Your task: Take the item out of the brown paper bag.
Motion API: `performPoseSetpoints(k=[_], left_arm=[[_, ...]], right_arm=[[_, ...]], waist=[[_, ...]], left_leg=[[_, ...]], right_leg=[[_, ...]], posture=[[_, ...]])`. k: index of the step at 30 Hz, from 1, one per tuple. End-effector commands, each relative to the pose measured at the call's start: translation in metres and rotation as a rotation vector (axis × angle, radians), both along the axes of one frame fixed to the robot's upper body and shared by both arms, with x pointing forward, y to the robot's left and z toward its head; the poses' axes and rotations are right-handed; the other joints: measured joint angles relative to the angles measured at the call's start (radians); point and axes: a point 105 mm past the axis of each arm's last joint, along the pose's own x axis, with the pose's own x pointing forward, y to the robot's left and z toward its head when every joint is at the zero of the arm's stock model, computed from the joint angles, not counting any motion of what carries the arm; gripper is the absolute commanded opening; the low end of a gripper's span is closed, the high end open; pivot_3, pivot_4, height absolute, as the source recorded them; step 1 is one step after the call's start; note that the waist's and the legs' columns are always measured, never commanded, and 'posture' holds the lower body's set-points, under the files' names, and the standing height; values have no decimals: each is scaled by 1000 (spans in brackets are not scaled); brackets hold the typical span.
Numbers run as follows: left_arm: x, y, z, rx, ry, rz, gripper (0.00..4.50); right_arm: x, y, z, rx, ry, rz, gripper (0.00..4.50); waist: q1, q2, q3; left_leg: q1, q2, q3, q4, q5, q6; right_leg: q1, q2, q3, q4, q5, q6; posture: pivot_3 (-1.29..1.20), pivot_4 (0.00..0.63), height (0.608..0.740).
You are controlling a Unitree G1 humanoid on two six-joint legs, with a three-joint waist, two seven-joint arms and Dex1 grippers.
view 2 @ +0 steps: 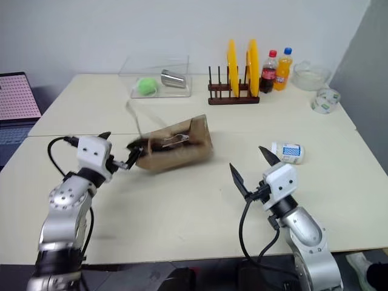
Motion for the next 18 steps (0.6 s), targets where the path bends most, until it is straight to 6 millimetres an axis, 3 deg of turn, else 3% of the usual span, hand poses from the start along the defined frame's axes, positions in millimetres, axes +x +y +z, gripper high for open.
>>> performPoseSetpoints(k=[1, 4, 8, 18], left_arm=[[-17, -8, 17, 0, -46, -23, 4481], [-24, -12, 15, 10, -27, -42, 4481], [-22, -17, 9, -22, 6, -57, 4481], [-45, -39, -11, -24, 109, -221, 4481]], right_arm=[[-8, -6, 9, 34, -64, -21, 4500], [-10, -7, 5, 36, -59, -27, 4500], [-10, -7, 3, 36, -54, -28, 4500], [-19, -8, -6, 44, -14, -30, 4500]], waist=[[9, 0, 0], [15, 0, 0], [19, 0, 0], [22, 0, 0]], left_leg=[[3, 0, 1, 0, 0, 0], [12, 0, 1, -2, 0, 1], [13, 1, 2, -4, 0, 1], [14, 2, 4, -15, 0, 1]], right_leg=[[3, 0, 0, 0, 0, 0], [13, 0, 0, -4, 0, 0], [13, 1, 0, -6, 0, 0], [13, 1, 1, -16, 0, -1]], posture=[[0, 150, 740], [0, 150, 740], [0, 150, 740], [0, 150, 740]])
